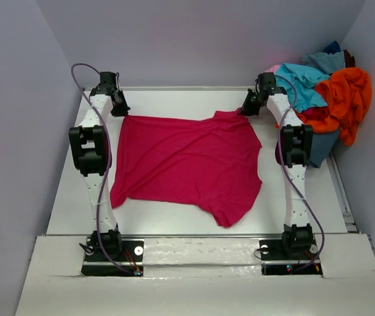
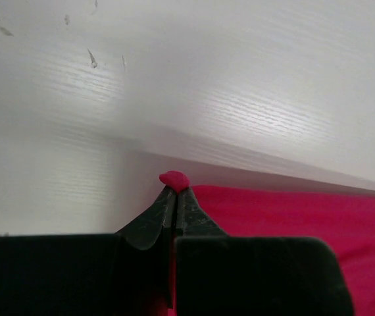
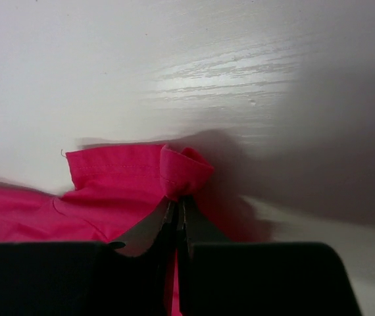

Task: Fold and stack the t-shirts
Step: Fold the tshirt

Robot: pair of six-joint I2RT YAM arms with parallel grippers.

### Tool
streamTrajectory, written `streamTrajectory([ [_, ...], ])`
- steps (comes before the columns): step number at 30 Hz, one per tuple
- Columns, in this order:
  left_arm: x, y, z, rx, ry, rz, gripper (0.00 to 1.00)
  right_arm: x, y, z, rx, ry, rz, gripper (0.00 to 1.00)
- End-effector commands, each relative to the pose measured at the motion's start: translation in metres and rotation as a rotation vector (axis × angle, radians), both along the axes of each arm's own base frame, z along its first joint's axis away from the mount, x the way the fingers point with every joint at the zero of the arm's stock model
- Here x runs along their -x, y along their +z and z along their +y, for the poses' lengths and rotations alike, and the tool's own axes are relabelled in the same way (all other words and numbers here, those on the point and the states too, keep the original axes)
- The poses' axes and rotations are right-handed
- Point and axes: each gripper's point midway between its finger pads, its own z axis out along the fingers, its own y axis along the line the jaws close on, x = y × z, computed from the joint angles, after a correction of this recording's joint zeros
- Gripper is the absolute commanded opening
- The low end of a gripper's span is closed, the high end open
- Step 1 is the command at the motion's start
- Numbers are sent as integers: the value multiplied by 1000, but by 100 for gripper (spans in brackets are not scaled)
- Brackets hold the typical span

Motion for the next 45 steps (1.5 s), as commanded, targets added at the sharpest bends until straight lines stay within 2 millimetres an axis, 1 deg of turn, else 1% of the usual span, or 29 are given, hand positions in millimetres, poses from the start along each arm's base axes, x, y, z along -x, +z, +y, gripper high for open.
streamTrajectory([
  [1, -15, 104, 7, -62, 16, -215, 6, 1, 66, -4, 30, 4, -104, 7],
  [2, -16, 108, 7, -62, 18, -225, 6, 0, 75, -4, 30, 5, -123, 7],
  [4, -16, 118, 8, -66, 18, -245, 6, -2, 86, -4, 27, 5, -147, 7],
  [7, -16, 123, 9, -71, 22, -254, 6, -5, 104, -4, 26, 6, -185, 7],
  [9, -15, 126, 11, -81, 29, -258, 6, -6, 110, -4, 25, 6, -197, 7],
  [10, -15, 127, 12, -85, 32, -261, 6, -6, 116, -4, 25, 5, -209, 7],
  [15, -14, 125, 16, -104, 47, -252, 6, -10, 127, -3, 25, 10, -247, 7],
  [17, -14, 122, 16, -103, 48, -245, 6, -12, 124, -3, 24, 11, -245, 7],
  [18, -14, 122, 22, -125, 73, -243, 6, -13, 127, -1, 15, 17, -253, 7],
  [21, -13, 118, 28, -148, 98, -229, 6, -15, 124, 0, 7, 22, -256, 7],
  [25, -13, 117, 30, -153, 112, -226, 6, -21, 131, 3, -6, 34, -286, 7],
  [26, -13, 115, 30, -153, 112, -222, 6, -22, 135, 4, -11, 36, -299, 7],
  [28, -11, 115, 31, -156, 122, -217, 6, -22, 134, 6, -18, 40, -298, 7],
  [31, -9, 114, 34, -166, 131, -212, 6, -19, 127, 10, -37, 60, -279, 7],
  [34, -4, 110, 37, -178, 150, -195, 6, -12, 112, 11, -45, 71, -230, 8],
  [36, -1, 108, 37, -176, 161, -186, 6, -7, 110, 12, -48, 76, -213, 8],
  [37, 3, 105, 38, -173, 176, -175, 6, 0, 103, 12, -50, 80, -185, 7],
  [38, 5, 105, 32, -166, 173, -173, 6, 0, 109, 12, -48, 81, -198, 8],
  [39, 8, 103, 33, -167, 177, -166, 6, 4, 104, 11, -44, 78, -180, 8],
  [40, 13, 100, 33, -168, 185, -152, 6, 7, 104, 16, -42, 87, -174, 8],
  [41, 15, 99, 30, -169, 188, -146, 6, 11, 103, 16, -43, 88, -162, 8],
  [42, 18, 99, 30, -169, 195, -142, 6, 13, 103, 16, -44, 86, -151, 7],
  [43, 22, 98, 30, -166, 203, -135, 6, 18, 99, 21, -44, 95, -132, 7],
  [45, 28, 96, 32, -168, 224, -118, 6, 26, 94, 21, -45, 100, -101, 7],
])
